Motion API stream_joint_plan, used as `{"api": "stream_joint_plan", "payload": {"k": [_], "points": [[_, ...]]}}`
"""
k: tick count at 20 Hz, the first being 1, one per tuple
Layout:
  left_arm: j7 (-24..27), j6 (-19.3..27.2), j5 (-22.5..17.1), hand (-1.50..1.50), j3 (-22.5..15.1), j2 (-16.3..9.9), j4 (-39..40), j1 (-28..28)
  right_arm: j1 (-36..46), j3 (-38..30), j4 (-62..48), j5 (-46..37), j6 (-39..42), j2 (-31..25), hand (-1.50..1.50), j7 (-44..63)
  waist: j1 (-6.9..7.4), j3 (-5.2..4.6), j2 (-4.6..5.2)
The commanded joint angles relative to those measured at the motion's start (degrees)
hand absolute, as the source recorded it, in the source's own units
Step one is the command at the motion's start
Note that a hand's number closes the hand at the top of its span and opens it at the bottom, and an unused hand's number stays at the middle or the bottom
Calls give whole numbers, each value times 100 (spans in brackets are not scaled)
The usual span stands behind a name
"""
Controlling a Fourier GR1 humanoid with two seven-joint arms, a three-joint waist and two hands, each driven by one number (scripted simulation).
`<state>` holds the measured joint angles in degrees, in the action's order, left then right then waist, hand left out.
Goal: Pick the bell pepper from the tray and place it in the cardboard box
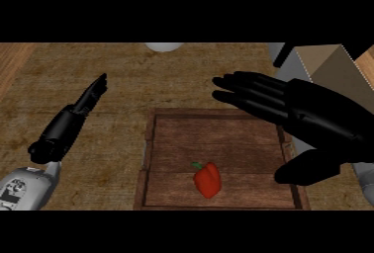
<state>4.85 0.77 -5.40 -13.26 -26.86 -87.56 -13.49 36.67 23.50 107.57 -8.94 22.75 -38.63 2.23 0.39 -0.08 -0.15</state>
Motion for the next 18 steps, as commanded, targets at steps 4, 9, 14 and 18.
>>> {"api": "stream_joint_plan", "payload": {"k": [4,9,14,18], "points": [[-33,-25,39,0,63,130,214,-172,629,1276,822,-584,1232,10,-150,1492,-64,-12,-24],[136,-193,99,0,129,28,58,101,1070,1788,780,-827,1844,712,-150,2613,14,-4,-11],[-115,-189,90,0,304,94,50,-128,768,2504,1208,-862,2291,1555,-150,4248,-69,0,-23],[-163,-282,156,0,324,173,58,-132,643,2776,1147,-862,2578,2255,-150,5192,-69,1,-18]]}}
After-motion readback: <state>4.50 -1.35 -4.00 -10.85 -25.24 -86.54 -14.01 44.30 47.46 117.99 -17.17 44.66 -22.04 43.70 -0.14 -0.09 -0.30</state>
